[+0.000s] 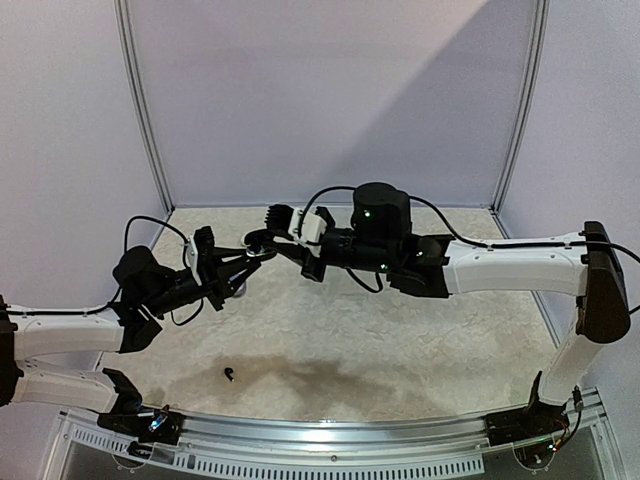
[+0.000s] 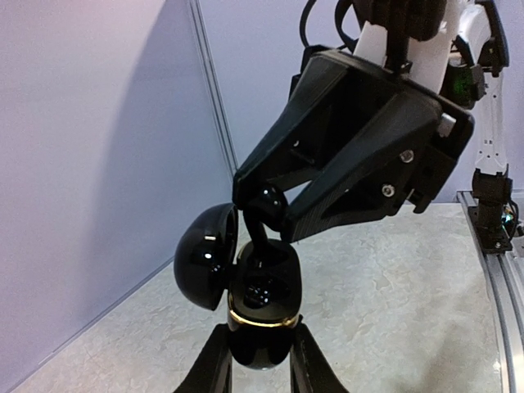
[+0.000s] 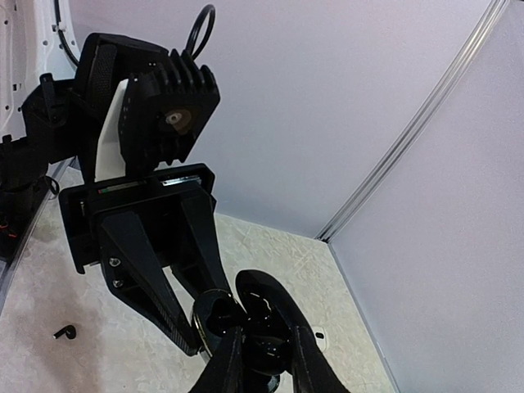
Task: Insert the wireless bluetooth earbuds into the charging case
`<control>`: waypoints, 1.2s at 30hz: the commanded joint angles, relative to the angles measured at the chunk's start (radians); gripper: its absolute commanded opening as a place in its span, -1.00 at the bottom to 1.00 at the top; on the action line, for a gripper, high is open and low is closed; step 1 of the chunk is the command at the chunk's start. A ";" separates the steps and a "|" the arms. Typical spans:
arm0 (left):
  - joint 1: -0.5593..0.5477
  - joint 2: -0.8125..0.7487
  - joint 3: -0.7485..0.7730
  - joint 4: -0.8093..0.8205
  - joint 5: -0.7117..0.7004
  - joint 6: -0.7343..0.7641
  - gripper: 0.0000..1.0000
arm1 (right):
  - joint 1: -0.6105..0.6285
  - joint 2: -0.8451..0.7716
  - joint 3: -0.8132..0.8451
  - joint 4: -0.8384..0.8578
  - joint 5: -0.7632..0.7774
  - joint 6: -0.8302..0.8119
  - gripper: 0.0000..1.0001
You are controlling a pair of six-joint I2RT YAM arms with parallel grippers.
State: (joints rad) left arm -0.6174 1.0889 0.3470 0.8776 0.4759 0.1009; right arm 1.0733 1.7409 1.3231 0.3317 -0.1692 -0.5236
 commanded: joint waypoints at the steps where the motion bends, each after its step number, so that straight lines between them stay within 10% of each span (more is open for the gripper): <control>1: -0.013 -0.006 0.018 0.033 0.020 0.006 -1.00 | 0.002 0.034 0.024 -0.051 0.023 0.011 -0.58; 17: -0.013 -0.005 0.021 0.027 0.021 0.006 -1.00 | 0.003 0.034 0.035 -0.065 0.028 0.008 -0.65; 36: -0.009 -0.003 0.034 -0.037 -0.012 -0.141 -1.00 | 0.001 0.006 0.082 -0.052 0.023 0.106 -0.20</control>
State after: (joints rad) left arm -0.6174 1.0889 0.3508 0.8745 0.4744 0.0402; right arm 1.0752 1.7519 1.3693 0.2474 -0.1623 -0.4679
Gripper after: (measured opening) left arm 0.228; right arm 0.375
